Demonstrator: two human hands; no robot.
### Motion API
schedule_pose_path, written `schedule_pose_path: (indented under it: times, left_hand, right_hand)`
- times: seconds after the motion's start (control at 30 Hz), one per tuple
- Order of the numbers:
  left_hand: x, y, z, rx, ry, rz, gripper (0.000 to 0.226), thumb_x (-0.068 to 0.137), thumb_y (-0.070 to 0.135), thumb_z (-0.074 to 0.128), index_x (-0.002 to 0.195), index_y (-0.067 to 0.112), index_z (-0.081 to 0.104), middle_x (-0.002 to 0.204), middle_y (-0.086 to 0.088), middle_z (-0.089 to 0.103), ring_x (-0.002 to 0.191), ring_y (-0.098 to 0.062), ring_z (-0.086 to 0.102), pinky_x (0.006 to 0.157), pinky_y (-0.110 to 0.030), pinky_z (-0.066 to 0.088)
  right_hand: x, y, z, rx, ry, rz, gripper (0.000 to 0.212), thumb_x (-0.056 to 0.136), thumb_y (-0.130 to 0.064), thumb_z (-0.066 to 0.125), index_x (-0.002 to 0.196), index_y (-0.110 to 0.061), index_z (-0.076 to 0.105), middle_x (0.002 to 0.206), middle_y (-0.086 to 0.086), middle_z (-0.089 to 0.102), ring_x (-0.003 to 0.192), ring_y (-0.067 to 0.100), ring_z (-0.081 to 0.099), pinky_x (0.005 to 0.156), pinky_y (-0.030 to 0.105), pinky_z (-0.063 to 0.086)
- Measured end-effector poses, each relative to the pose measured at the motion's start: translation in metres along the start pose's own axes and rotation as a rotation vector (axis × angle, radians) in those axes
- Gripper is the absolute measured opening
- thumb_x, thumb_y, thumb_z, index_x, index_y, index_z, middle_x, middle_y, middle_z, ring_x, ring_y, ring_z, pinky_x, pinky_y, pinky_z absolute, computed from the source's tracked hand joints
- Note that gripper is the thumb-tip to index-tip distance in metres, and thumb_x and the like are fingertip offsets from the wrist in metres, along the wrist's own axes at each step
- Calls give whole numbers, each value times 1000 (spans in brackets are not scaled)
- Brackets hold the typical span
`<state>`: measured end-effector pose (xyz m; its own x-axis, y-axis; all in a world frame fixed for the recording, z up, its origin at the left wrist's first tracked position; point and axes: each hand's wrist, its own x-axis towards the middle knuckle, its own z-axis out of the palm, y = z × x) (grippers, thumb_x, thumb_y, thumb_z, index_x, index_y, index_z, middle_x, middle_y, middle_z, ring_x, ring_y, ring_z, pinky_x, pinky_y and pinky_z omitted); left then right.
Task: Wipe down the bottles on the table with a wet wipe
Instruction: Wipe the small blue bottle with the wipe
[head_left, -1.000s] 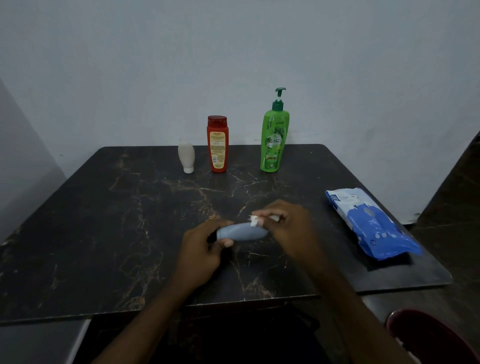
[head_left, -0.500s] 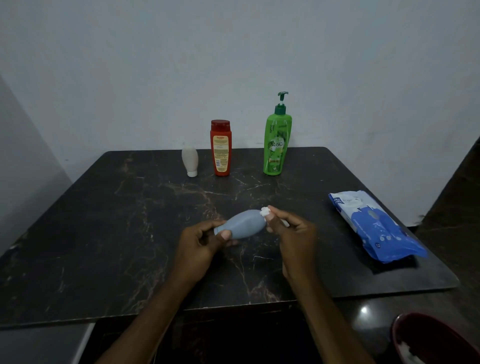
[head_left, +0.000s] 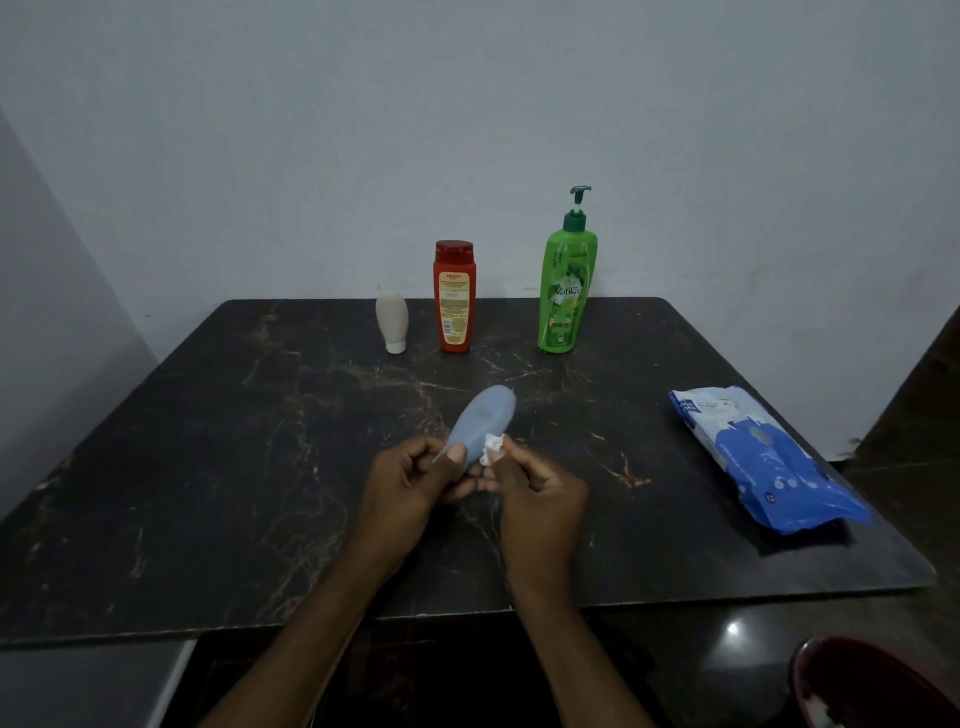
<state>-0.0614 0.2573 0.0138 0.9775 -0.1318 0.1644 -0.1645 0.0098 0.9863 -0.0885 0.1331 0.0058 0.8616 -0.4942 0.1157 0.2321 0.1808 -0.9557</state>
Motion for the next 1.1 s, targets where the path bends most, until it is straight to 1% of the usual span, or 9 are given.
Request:
schedule_pose_path:
  times: [0.2,0.33,0.43,0.6,0.73,0.83,0.93,1.03,1.1]
  left_hand:
    - [0,2,0,23,3,5,20,99,17,62,104,-1,70,91,-13,77,80,-22,75,69,-23,59]
    - [-1,4,3,8,-54,-34,21,99,16,63,111,0,67,98,-16,77,91,-31,77,81,-36,64]
    - [-3,5,4,33,-62,-25,19,99,14,64,109,-2,65,95,-17,76,89,-32,77,80,-35,64]
    - [-3,5,3,25,-44,-16,18,99,12,63,111,0,67,97,-15,77,89,-30,77,77,-32,64]
    - [-3,6,2,111,-64,8,18,98,15,65,110,2,67,94,-10,78,85,-23,77,71,-25,61]
    - [-1,3,2,139,-131,-32,22,97,17,67,115,5,64,96,-10,78,88,-23,77,77,-33,63]
    - [0,1,2,220,-120,-45,37,93,23,72,128,18,61,102,-1,77,92,-14,75,78,-27,59]
    - [1,-3,0,222,-85,-39,58,83,47,78,134,26,61,117,5,74,106,-12,72,91,-38,59]
    - [2,-3,0,190,-23,-31,50,85,44,78,129,25,65,116,5,74,106,-12,71,93,-42,59]
  right_hand:
    - [-13,3,1,-161,-76,-44,11,89,-19,70,97,-21,77,80,-3,75,73,12,72,68,38,60]
    - [10,-9,-9,-129,15,5,16,88,-18,71,103,-20,76,86,-6,76,75,9,72,65,27,58]
    - [29,-22,-18,-142,67,-11,18,87,-21,73,105,-22,76,90,-8,76,75,8,71,59,17,52]
    - [3,-12,-10,-99,-19,10,14,89,-15,69,99,-22,75,81,-2,75,69,12,70,55,21,52]
    - [-4,-7,-8,-48,-33,76,11,89,-10,69,93,-18,75,79,2,76,70,18,72,56,26,54]
    - [14,-17,-16,-61,-58,92,16,89,-12,69,104,-16,74,87,-2,77,79,11,73,63,26,59]
    - [16,-24,-20,-91,-177,58,15,90,-18,69,105,-17,74,83,-6,76,72,1,70,61,18,53]
    - [6,-20,-21,-116,-249,48,13,94,-24,65,100,-18,74,83,-4,76,72,7,70,59,16,50]
    - [2,-13,-23,-143,-241,57,11,95,-27,64,96,-23,74,84,0,75,74,11,70,60,22,52]
